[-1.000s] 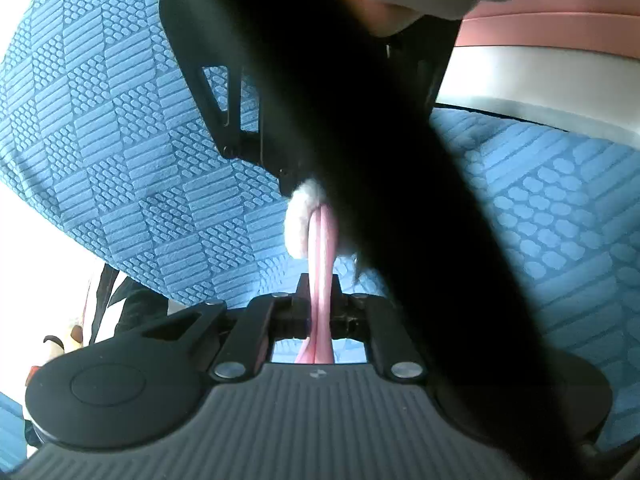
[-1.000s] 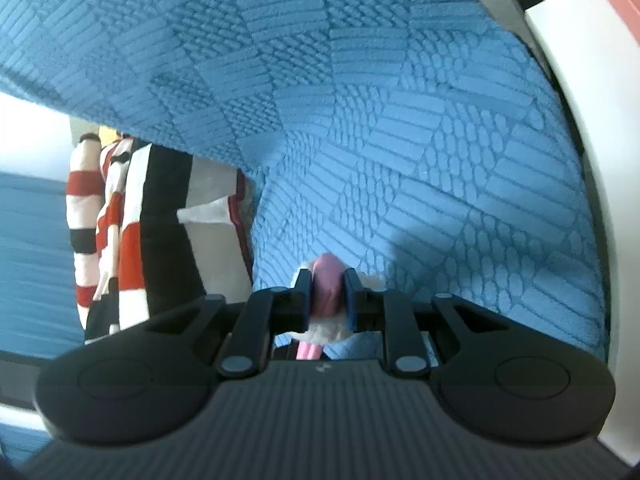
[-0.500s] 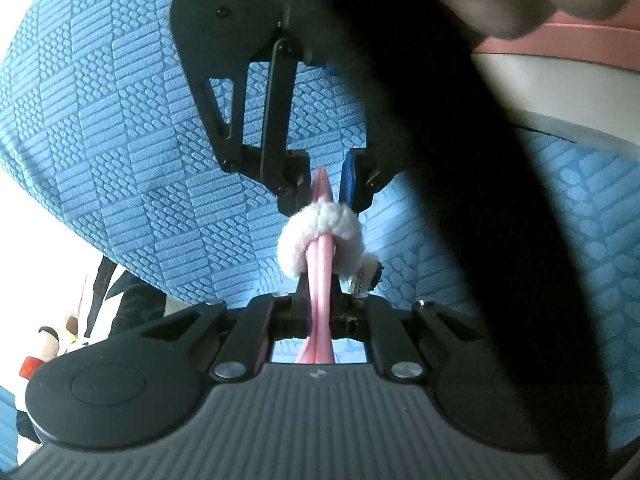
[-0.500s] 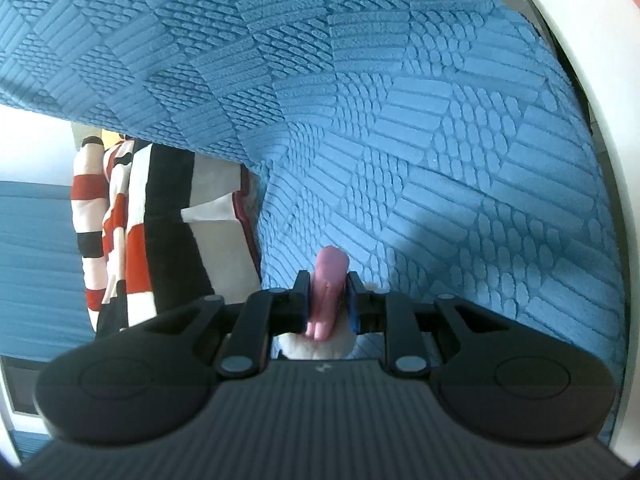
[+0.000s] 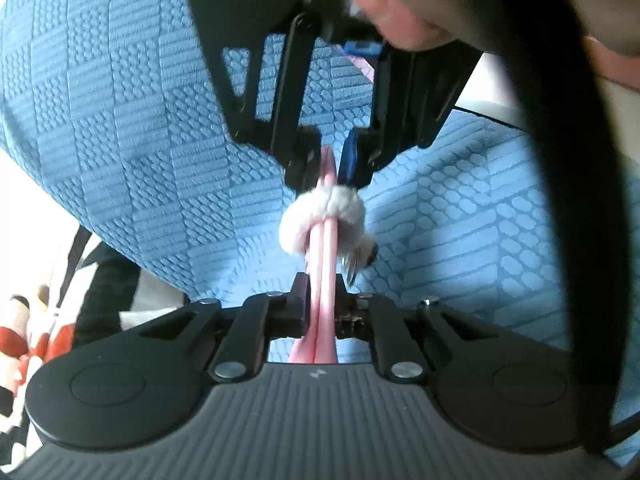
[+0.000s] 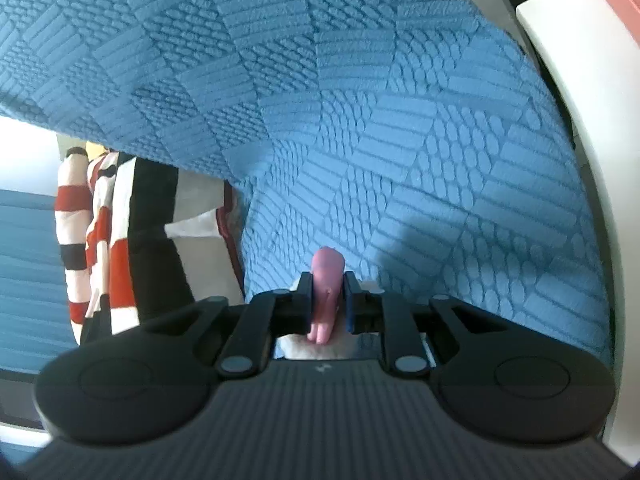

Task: Organize objects
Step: 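Slide the white ring down along the pink strip held by the left gripper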

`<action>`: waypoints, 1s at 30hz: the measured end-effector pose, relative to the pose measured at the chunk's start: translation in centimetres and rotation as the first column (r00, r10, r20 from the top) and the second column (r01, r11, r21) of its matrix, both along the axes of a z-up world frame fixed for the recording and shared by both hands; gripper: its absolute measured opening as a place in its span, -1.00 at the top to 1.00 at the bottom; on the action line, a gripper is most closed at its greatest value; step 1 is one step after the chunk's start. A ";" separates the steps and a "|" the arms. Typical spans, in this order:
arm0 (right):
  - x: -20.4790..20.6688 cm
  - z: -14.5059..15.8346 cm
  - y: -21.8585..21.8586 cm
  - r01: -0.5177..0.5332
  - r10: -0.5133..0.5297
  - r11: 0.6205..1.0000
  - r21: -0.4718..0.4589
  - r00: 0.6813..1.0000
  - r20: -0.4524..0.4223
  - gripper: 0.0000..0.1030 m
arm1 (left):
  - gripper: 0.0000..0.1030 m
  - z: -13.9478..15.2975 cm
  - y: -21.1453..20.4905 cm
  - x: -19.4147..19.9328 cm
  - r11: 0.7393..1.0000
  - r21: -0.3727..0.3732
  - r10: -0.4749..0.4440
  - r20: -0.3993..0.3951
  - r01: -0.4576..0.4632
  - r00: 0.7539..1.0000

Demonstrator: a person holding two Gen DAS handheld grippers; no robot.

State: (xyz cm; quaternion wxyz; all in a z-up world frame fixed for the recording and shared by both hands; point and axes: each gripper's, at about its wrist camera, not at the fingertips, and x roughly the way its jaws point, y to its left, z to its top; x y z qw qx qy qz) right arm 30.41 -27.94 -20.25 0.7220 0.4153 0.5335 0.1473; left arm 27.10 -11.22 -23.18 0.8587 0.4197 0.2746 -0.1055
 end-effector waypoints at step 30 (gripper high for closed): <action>-0.3 0.9 -0.2 0.010 -0.010 1.000 0.018 1.000 0.025 0.60 | 0.81 1.4 1.4 0.4 0.994 -0.090 0.052 -0.061 -0.057 0.997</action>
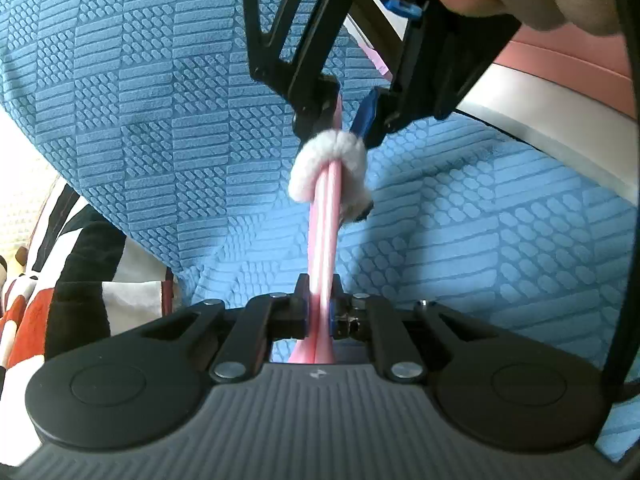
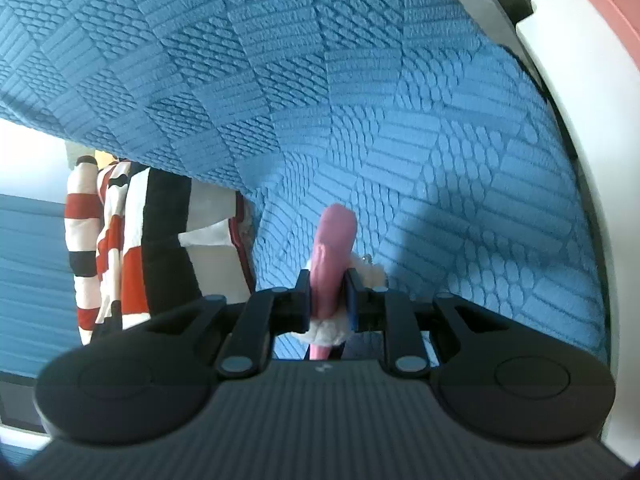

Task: Organize objects
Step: 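Slide the white ring down along the pink strip held by the left gripper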

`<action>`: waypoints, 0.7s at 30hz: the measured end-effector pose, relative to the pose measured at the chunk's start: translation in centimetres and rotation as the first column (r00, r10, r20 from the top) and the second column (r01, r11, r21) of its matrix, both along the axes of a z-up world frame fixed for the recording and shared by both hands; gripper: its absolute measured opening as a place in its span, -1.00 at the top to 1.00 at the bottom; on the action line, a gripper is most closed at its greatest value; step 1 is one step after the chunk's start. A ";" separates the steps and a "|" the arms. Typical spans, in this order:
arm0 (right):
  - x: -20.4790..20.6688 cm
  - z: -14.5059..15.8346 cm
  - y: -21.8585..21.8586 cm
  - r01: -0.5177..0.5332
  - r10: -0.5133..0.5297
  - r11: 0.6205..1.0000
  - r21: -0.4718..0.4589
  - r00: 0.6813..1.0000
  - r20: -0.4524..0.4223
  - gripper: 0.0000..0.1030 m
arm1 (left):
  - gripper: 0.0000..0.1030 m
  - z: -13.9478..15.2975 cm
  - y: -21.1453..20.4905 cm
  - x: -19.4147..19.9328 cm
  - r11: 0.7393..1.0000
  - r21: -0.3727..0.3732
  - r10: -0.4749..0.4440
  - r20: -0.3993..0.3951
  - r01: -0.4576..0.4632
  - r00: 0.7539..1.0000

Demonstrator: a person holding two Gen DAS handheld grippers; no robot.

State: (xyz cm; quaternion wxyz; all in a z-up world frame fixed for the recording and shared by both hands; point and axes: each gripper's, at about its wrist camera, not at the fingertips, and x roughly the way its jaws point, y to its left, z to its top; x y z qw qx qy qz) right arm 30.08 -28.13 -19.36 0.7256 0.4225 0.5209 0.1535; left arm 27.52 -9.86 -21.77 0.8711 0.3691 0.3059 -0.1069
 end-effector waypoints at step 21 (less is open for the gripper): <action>0.8 1.0 -1.3 0.060 -0.058 0.998 -0.028 0.996 0.067 0.71 | 0.61 1.9 0.7 -0.1 0.990 -0.138 0.022 -0.036 -0.026 0.999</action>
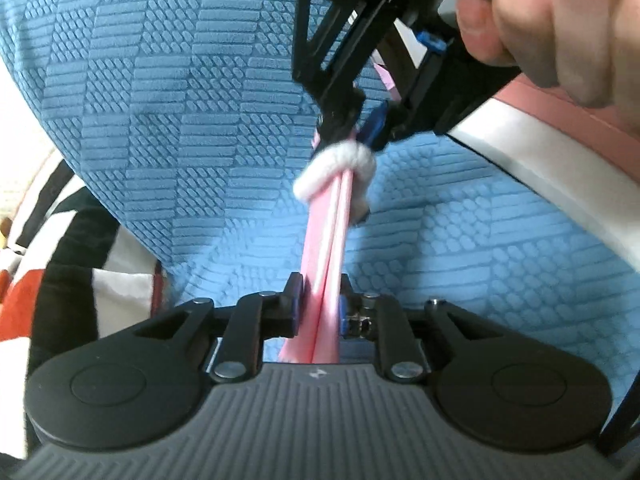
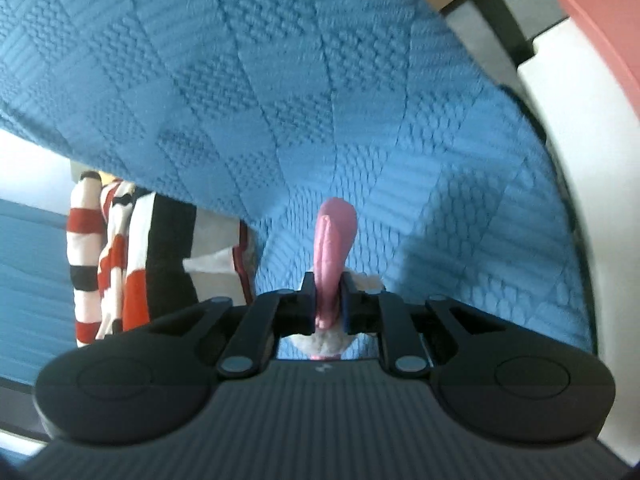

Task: Organize objects
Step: 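Slide the white ring down along the pink strip held by the left gripper, then release the ring and push it further along the strip with the right gripper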

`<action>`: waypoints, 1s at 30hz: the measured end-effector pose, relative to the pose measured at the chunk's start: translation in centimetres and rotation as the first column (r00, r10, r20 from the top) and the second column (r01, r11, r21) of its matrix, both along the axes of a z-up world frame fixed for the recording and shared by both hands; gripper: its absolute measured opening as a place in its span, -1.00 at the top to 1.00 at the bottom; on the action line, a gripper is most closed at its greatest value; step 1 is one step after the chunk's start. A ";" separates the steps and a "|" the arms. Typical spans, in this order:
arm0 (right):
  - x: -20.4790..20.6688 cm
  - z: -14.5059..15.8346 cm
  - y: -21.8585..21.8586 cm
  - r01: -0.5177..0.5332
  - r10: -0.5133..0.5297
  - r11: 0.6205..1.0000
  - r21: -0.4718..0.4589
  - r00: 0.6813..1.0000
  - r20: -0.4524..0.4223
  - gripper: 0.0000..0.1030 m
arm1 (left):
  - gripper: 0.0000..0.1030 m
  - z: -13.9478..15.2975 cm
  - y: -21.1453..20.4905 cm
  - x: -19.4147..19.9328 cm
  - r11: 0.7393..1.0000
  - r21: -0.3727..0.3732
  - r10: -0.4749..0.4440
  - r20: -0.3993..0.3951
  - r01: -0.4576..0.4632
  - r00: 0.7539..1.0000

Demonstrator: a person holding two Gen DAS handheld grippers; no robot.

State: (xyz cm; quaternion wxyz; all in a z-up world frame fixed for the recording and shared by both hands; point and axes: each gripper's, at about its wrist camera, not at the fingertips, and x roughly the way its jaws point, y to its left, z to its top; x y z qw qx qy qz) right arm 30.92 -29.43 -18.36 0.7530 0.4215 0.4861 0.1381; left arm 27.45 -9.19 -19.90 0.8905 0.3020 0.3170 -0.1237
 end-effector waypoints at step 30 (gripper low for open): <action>-1.9 0.2 5.0 -0.106 0.106 0.994 0.020 0.994 -0.019 0.19 | 0.76 1.2 4.6 2.4 0.894 -0.373 0.158 -0.262 -0.250 0.952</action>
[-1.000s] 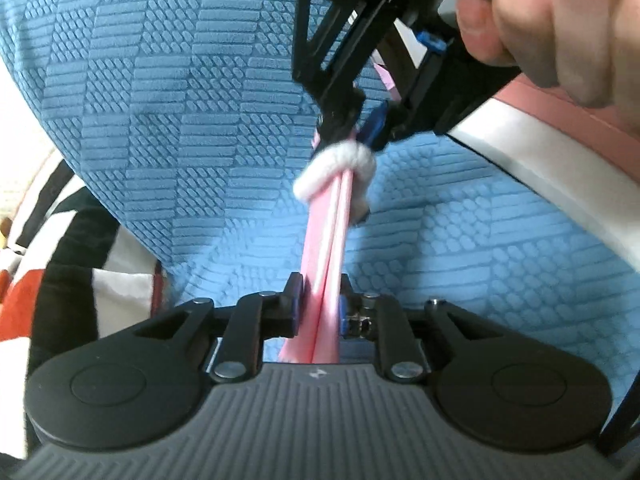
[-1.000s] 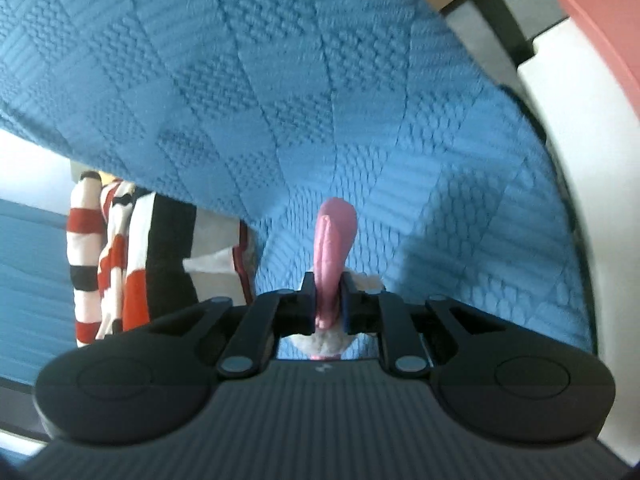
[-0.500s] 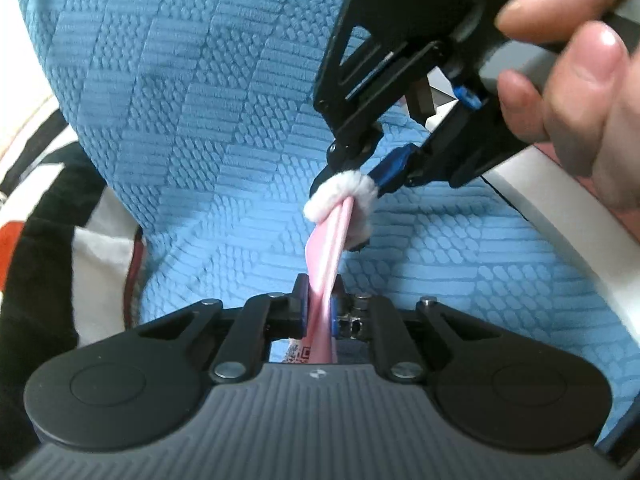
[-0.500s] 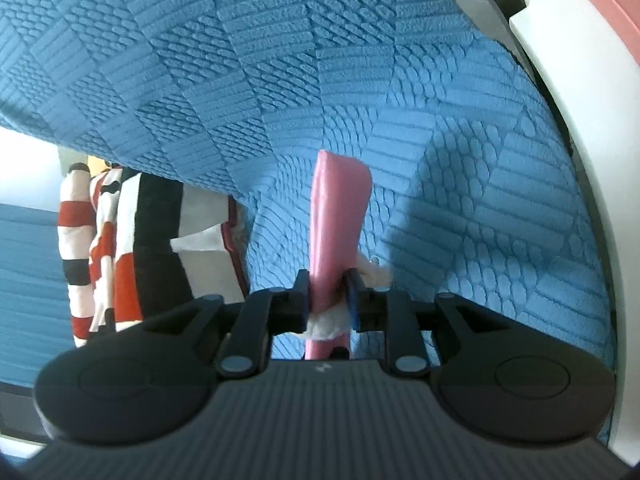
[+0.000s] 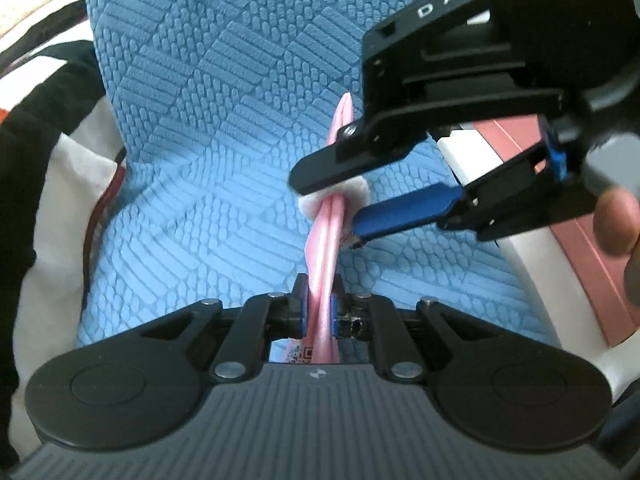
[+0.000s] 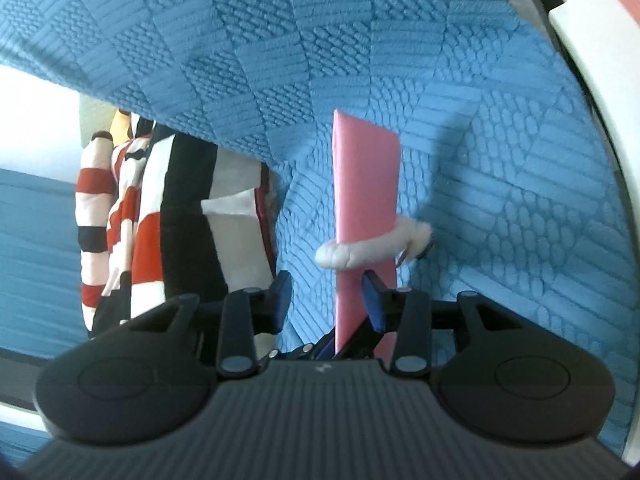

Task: Organize objects
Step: 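Release the ring and push it further along the strip with the right gripper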

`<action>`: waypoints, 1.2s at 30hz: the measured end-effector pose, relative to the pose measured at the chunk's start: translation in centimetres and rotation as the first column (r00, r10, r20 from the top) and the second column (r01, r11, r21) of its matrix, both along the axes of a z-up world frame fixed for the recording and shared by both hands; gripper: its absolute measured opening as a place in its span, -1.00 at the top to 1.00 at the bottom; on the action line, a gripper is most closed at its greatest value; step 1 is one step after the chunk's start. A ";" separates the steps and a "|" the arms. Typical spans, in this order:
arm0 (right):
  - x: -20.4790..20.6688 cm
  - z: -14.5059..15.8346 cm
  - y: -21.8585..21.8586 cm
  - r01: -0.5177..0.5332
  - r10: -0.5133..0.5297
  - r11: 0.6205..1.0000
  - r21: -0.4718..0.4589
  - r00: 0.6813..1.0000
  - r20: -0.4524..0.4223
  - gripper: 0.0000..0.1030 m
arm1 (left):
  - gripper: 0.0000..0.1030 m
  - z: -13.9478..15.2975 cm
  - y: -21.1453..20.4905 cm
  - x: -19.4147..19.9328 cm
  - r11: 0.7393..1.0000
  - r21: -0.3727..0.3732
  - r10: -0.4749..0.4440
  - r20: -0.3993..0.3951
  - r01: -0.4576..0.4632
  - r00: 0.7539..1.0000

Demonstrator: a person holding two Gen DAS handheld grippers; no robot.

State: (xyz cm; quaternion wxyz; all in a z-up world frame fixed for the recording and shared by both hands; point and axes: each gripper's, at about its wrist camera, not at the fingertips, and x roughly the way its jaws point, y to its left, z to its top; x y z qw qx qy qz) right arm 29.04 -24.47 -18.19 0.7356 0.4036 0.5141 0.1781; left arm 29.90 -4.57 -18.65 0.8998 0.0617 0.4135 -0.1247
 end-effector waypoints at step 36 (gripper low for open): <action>1.2 -0.8 -1.0 0.024 -0.025 0.984 -0.174 1.000 -0.002 0.61 | 0.56 -0.4 0.9 0.5 0.975 -0.219 -0.003 -0.152 -0.031 0.988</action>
